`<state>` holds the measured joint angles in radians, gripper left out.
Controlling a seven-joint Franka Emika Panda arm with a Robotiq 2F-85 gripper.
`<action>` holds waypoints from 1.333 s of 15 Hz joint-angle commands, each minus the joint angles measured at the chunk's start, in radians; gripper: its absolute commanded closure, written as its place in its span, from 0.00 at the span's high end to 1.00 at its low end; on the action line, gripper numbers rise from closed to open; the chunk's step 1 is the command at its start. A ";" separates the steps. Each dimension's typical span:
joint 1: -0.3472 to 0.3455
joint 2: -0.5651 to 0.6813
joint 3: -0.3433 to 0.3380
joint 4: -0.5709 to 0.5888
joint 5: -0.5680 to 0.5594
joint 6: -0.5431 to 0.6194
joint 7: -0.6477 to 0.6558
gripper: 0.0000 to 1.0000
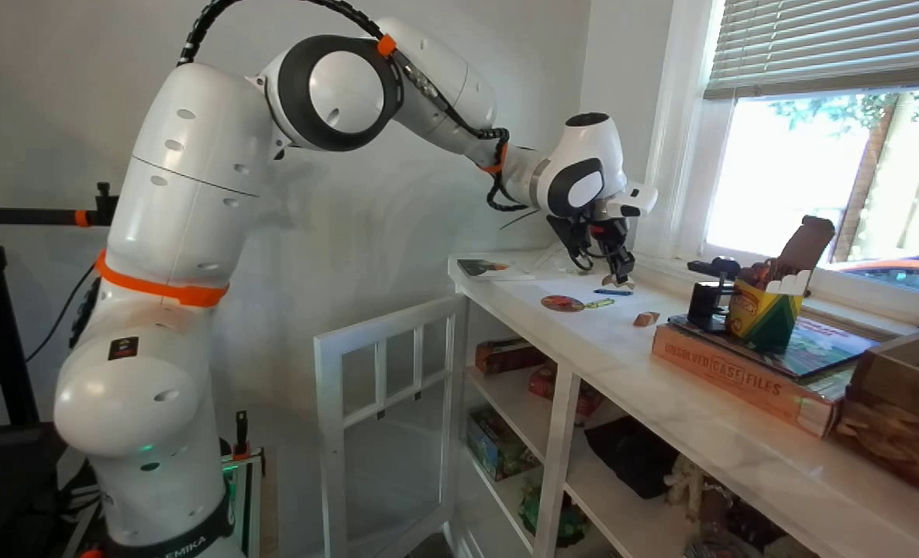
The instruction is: Put the black object on the box, then move one wooden block to the left, then turn the hand of the clock to the left
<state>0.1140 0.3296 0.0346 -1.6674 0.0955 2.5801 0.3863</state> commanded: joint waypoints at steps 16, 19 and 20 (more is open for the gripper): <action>-0.007 -0.096 0.046 -0.181 0.031 -0.131 -0.185 0.07; -0.008 -0.103 0.040 -0.187 0.018 -0.135 -0.190 0.07; -0.008 -0.104 0.038 -0.188 0.014 -0.134 -0.191 0.07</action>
<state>0.1093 0.2572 0.0787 -1.8207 0.1259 2.4694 0.2081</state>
